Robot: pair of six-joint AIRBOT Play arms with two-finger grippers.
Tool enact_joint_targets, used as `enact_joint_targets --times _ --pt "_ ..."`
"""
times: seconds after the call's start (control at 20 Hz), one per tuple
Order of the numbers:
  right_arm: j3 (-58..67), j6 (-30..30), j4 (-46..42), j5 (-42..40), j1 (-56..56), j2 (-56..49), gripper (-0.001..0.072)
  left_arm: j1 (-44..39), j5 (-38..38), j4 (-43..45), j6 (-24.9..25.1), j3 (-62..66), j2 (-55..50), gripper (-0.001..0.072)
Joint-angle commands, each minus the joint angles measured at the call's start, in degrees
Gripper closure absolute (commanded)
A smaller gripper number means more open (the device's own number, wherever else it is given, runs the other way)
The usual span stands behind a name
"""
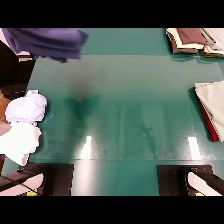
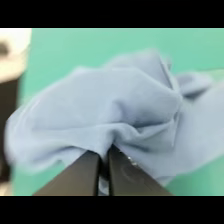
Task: Fold the shirts.
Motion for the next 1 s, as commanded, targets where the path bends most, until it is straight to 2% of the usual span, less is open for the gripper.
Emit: enact_joint_targets --times 0.0,0.3,0.35,0.4,0.45,0.6,0.75,0.85,0.95 --pt "5.33 0.02 -0.15 0.76 0.0 -0.02 0.0696 -13.49 0.17 -0.33 0.96 -0.55 2.56 0.0685" --pt "8.52 0.02 -0.09 4.11 0.0 0.02 0.0696 -34.93 1.38 -1.36 1.07 -4.57 -12.59 0.068" --pt "8.52 0.02 -0.11 4.79 0.0 0.0 0.0696 -36.92 3.13 -3.37 1.25 -4.57 -15.5 0.0586" --pt "8.52 0.02 -0.13 5.55 0.0 0.0 0.0697 -38.38 5.42 -6.71 2.23 -4.57 -18.14 0.02" --pt "8.52 0.02 -0.11 6.43 0.0 0.0 0.0696 -38.99 7.08 -9.38 2.45 -4.55 -19.8 0.0052" --pt "8.52 0.02 -0.13 8.22 0.0 0.0 0.0696 -35.87 7.17 -6.49 2.19 -4.35 -19.71 0.0051" --pt "8.5 0.02 -0.13 8.28 0.0 0.0 0.0697 -24.44 2.54 -4.92 -1.31 -4.55 -18.82 0.0051" --pt "8.5 0.02 -0.11 8.26 0.0 -0.04 0.0696 -16.35 0.09 -9.07 -3.21 -7.43 -19.28 0.0051" --pt "8.33 0.02 -0.13 8.13 0.0 -0.04 0.0696 -9.99 2.27 -16.46 -2.51 -15.32 -19.28 0.0051"
